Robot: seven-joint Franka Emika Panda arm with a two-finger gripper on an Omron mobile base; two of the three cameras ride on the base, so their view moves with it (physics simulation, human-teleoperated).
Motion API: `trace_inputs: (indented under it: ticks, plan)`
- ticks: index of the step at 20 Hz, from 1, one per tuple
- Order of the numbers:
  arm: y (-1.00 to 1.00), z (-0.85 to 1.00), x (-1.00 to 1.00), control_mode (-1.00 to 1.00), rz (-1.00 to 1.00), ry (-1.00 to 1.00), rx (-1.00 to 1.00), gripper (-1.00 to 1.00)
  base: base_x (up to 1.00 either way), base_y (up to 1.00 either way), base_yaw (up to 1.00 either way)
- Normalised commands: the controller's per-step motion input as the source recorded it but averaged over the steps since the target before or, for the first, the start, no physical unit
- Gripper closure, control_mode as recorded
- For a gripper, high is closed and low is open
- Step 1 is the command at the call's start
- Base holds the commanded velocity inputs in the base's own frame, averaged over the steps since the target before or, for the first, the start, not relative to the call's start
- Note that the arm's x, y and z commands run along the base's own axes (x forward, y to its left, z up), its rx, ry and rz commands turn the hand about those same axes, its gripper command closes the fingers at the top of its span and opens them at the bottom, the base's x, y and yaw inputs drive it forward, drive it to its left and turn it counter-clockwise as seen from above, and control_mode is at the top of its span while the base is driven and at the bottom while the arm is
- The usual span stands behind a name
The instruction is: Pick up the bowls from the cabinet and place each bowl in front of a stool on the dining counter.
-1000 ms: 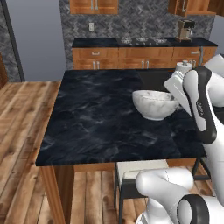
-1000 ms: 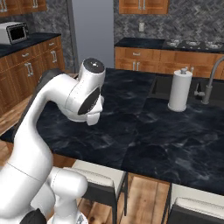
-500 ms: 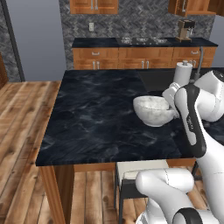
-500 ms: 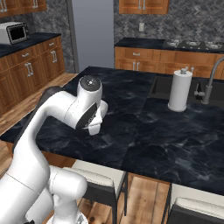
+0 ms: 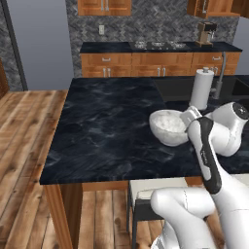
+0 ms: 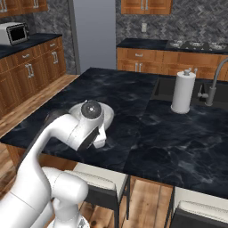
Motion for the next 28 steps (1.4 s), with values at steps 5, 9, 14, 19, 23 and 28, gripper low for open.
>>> trace_inputs:
  ticks: [5, 9, 14, 19, 23, 28]
  plan:
    - [-0.06, -0.33, 0.07, -1.0, 0.0, 0.01, 0.0, 1.0, 0.0, 0.0, 0.0]
    - [0.0, -0.36, 0.17, -1.0, 0.0, 0.05, 0.0, 1.0, 0.0, 0.0, 0.0]
    - [0.0, -0.43, 0.38, -1.0, 0.0, 0.13, 0.0, 1.0, 0.0, 0.0, 0.0]
    - [0.0, -0.47, 0.39, -1.0, 0.0, 0.11, 0.0, 1.0, 0.0, 0.0, 0.0]
    - [-0.03, -0.46, 0.33, -1.0, 0.0, 0.06, 0.0, 1.0, 0.0, 0.0, 0.0]
    - [-0.03, -0.42, 0.28, -1.0, 0.0, 0.04, 0.0, 1.0, 0.0, 0.0, 0.0]
